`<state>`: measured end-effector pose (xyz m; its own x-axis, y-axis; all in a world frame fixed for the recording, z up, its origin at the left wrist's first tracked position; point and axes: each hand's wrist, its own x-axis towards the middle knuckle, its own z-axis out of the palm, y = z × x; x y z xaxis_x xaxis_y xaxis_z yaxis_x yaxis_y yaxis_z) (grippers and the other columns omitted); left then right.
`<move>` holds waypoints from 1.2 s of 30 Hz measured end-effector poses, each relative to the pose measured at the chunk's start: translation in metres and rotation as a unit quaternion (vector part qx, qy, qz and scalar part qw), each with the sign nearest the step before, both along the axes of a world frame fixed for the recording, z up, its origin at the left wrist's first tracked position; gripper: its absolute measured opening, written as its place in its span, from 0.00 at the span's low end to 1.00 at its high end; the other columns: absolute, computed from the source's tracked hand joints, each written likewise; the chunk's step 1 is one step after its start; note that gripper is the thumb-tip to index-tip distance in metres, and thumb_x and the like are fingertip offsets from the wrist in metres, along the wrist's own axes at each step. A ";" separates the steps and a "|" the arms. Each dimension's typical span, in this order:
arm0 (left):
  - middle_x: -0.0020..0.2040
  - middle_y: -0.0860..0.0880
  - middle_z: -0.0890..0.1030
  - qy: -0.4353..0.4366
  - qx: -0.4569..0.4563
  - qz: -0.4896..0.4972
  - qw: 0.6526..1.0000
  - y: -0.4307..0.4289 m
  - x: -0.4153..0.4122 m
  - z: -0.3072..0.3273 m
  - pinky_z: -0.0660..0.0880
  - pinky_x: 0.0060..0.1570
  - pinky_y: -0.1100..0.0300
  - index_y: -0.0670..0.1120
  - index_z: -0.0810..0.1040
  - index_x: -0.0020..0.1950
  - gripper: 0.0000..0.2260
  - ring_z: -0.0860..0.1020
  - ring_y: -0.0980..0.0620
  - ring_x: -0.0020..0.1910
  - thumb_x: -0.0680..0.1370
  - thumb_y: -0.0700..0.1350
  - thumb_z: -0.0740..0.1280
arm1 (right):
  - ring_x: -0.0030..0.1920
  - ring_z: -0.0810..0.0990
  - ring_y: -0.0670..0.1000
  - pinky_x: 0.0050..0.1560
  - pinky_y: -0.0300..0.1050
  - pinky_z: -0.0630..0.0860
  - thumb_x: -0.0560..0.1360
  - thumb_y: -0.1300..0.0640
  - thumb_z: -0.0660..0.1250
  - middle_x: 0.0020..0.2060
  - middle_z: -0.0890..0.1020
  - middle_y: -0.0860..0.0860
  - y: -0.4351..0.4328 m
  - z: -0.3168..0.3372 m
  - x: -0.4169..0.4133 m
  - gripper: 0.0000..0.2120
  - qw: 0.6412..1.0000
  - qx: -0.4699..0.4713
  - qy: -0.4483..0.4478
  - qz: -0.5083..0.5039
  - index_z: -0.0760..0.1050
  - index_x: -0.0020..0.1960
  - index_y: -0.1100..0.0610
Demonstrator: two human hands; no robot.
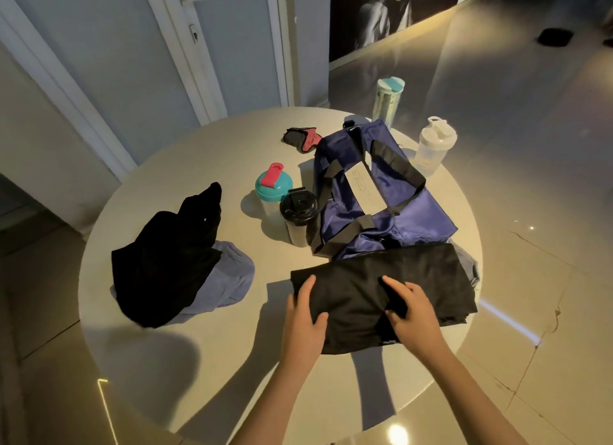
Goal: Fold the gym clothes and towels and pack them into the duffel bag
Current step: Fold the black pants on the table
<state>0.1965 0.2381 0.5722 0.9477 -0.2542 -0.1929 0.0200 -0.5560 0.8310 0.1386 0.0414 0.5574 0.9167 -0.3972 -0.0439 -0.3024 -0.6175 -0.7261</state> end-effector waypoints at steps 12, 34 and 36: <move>0.71 0.44 0.58 -0.039 0.165 -0.117 0.979 -0.119 0.022 0.010 0.70 0.63 0.53 0.53 0.50 0.77 0.32 0.68 0.45 0.65 0.79 0.45 0.64 | 0.65 0.69 0.62 0.62 0.53 0.70 0.68 0.65 0.70 0.65 0.70 0.60 -0.105 0.012 0.011 0.28 0.986 -0.118 0.085 -0.082 0.72 0.67 0.55; 0.79 0.47 0.44 -0.204 0.362 -0.332 0.847 -0.104 0.049 -0.054 0.44 0.73 0.44 0.52 0.46 0.78 0.30 0.44 0.45 0.77 0.80 0.60 0.54 | 0.76 0.40 0.53 0.73 0.61 0.41 0.76 0.35 0.33 0.77 0.42 0.50 -0.081 -0.037 0.021 0.32 0.938 -0.252 0.238 0.004 0.40 0.77 0.46; 0.79 0.50 0.48 -0.200 0.341 -0.311 0.864 -0.095 0.047 -0.044 0.44 0.74 0.47 0.51 0.50 0.78 0.27 0.47 0.49 0.77 0.81 0.58 0.53 | 0.77 0.41 0.52 0.72 0.60 0.37 0.76 0.36 0.33 0.77 0.45 0.49 -0.071 -0.027 0.022 0.33 0.949 -0.233 0.213 -0.022 0.46 0.77 0.47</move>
